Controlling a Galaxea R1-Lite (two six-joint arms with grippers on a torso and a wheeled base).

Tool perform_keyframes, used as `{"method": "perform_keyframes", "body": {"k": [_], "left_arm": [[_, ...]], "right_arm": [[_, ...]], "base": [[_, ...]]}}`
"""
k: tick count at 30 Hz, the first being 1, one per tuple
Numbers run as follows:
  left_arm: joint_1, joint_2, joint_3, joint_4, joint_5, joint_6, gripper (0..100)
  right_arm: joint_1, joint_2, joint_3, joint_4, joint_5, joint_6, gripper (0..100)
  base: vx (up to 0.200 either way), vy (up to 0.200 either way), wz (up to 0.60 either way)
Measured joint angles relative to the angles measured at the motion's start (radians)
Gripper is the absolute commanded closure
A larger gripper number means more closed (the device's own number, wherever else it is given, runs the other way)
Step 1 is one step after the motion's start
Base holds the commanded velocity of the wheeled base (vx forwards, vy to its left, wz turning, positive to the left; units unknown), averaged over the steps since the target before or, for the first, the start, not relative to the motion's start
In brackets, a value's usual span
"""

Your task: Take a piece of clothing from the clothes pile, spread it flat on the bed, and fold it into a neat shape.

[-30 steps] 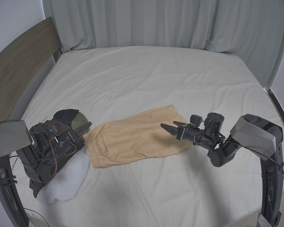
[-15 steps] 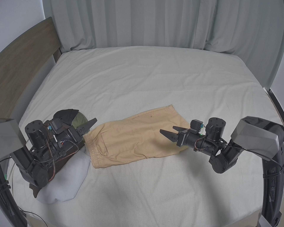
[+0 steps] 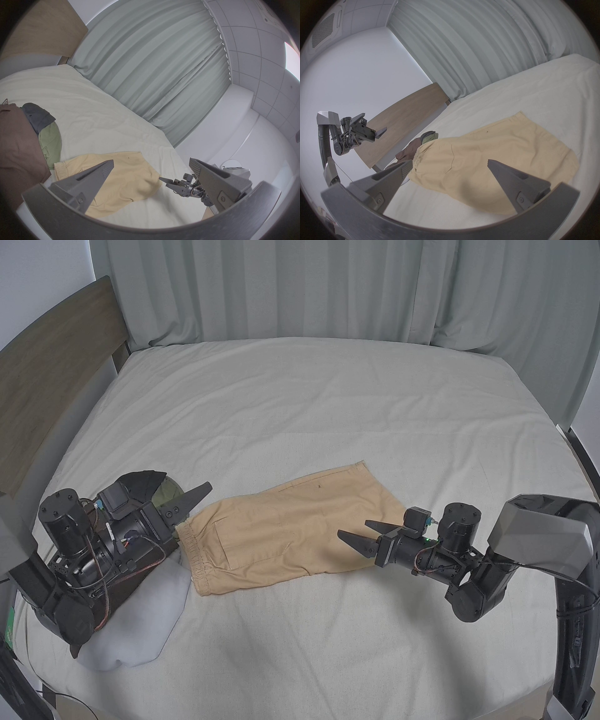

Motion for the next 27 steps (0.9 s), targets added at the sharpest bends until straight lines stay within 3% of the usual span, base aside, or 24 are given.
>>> {"method": "perform_keyframes", "body": {"k": [8, 18, 27], "left_arm": [[-0.012, -0.033, 0.014, 0.0, -0.01, 0.047, 0], [-0.013, -0.024, 0.069, 0.0, -0.014, 0.257, 0], [-0.007, 0.034, 0.098, 0.0, -0.027, 0.544, 0]], "right_arm": [[0.005, -0.022, 0.073, -0.019, 0.001, -0.001, 0], [0.001, -0.019, 0.145, -0.028, -0.004, -0.001, 0], [-0.021, 0.023, 0.157, -0.021, -0.041, 0.004, 0]], "base": [[0.0, 0.0, 0.0], [0.0, 0.0, 0.0], [0.0, 0.0, 0.0]]}}
